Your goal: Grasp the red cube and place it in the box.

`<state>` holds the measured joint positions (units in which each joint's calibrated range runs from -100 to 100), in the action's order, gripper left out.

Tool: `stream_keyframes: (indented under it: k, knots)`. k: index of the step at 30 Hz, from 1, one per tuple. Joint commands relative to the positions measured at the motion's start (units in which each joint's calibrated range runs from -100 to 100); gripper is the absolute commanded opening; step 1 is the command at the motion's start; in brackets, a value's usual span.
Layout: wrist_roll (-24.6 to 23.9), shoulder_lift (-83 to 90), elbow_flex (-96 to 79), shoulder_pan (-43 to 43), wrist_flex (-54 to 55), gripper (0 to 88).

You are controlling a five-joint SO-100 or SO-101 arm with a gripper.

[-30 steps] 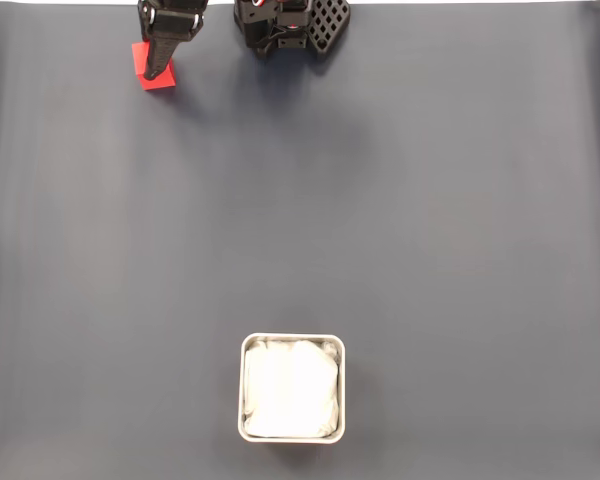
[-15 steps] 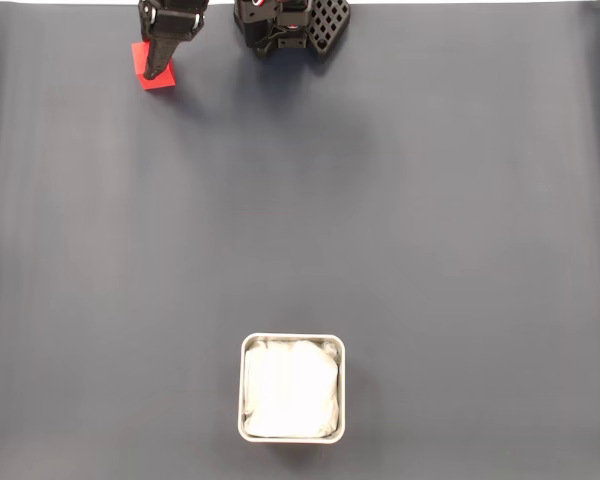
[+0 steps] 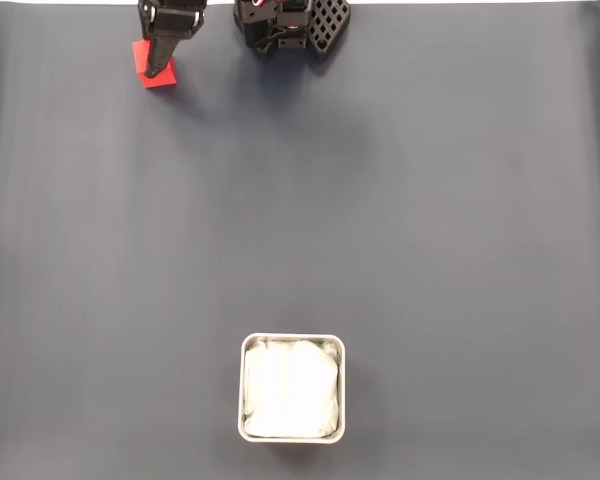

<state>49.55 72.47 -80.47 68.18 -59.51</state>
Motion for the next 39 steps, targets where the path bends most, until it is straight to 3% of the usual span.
stream_keyframes:
  k: [1, 18, 39]
  knots:
    - [0.6, -1.7, 4.5, -0.3, -0.5, 11.8]
    - [1.2, -6.2, 16.3, -7.4, -1.1, 11.7]
    - [0.4, -14.1, 31.9, -22.9, -2.9, 11.8]
